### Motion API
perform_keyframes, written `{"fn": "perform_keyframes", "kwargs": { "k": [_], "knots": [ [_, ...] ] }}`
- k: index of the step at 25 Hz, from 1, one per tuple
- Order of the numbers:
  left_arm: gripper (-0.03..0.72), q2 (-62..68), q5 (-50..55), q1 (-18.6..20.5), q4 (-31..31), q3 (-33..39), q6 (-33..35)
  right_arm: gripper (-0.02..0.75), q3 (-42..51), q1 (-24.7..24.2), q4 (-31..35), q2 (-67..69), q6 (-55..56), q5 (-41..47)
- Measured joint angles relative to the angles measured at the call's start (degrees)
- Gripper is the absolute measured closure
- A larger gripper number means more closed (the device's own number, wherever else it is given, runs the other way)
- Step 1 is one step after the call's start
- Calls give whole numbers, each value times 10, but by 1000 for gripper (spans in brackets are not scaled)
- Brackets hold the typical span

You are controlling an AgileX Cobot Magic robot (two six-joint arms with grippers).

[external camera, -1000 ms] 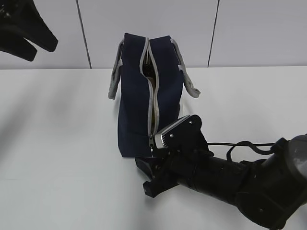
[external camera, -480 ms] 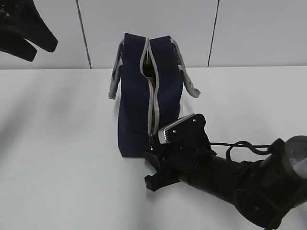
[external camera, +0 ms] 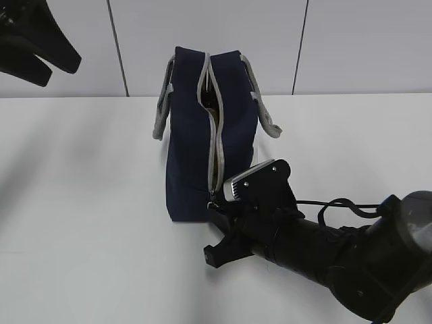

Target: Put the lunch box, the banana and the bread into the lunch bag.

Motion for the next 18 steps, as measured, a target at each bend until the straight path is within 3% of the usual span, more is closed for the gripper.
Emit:
{"fn": "perform_keyframes", "kwargs": {
  "k": [12, 18],
  "knots": [
    [295, 0, 0, 0, 0, 0, 0, 754, 0, 0, -1, -3, 0, 19],
    [296, 0, 0, 0, 0, 0, 0, 754, 1, 0, -51, -32, 0, 52]
  ]
}}
